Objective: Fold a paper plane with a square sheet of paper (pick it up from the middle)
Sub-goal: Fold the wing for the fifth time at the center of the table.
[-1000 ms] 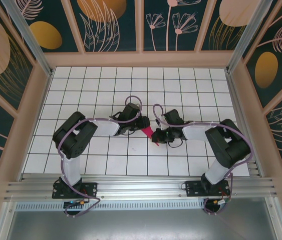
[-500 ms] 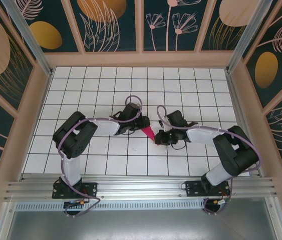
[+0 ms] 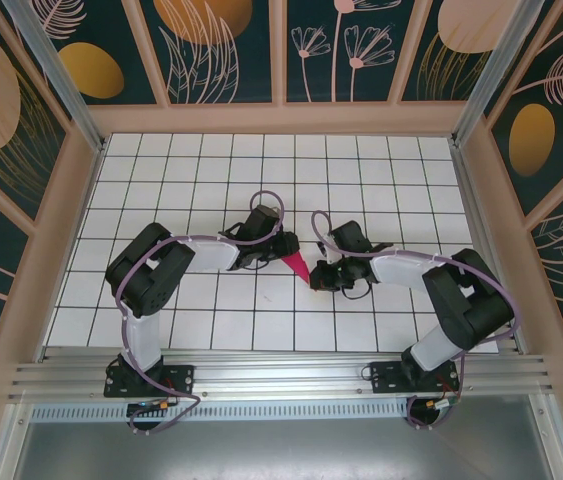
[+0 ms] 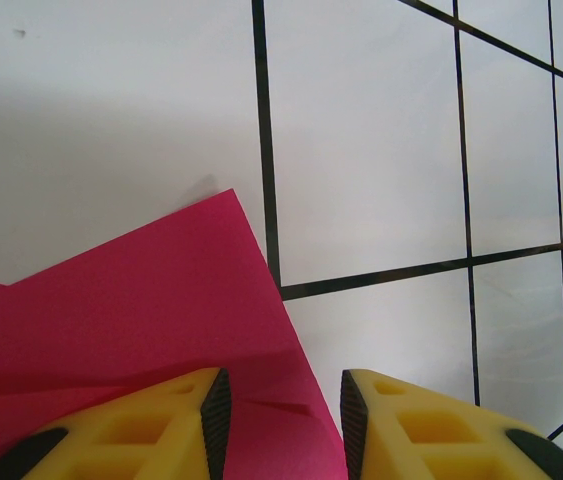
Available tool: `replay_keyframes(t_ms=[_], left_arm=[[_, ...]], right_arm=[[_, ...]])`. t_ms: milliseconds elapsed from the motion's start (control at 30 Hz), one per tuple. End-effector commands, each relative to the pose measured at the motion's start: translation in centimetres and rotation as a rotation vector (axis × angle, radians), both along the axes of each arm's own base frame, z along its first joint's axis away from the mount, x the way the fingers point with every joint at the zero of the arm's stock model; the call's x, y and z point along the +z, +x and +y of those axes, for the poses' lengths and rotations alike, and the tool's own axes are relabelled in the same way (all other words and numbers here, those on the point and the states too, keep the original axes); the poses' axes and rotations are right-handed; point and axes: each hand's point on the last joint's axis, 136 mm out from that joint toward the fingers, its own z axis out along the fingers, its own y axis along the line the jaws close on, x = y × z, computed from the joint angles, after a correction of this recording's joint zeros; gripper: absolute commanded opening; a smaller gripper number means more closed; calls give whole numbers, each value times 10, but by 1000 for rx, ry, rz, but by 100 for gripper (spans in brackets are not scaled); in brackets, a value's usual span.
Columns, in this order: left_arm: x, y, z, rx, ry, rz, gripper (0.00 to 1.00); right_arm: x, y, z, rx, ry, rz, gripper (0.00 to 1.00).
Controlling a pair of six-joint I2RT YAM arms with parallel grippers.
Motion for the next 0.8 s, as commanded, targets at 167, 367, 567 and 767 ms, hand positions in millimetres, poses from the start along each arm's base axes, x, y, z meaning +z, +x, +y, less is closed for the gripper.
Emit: replay_keyframes(t_ms=[167, 367, 567, 767], left_arm=[[-38, -6, 26, 39, 124, 72, 37], [-38, -5, 25, 38, 123, 71, 37], [-39, -6, 26, 40, 126, 73, 37], [-39, -6, 26, 39, 129, 73, 37]], right_arm=[[-20, -9, -18, -9, -86, 40, 8], [-29, -18, -23, -12, -104, 70, 8], [-35, -26, -31, -33, -127, 101, 7], [-35, -37, -38, -69, -130, 125, 7]])
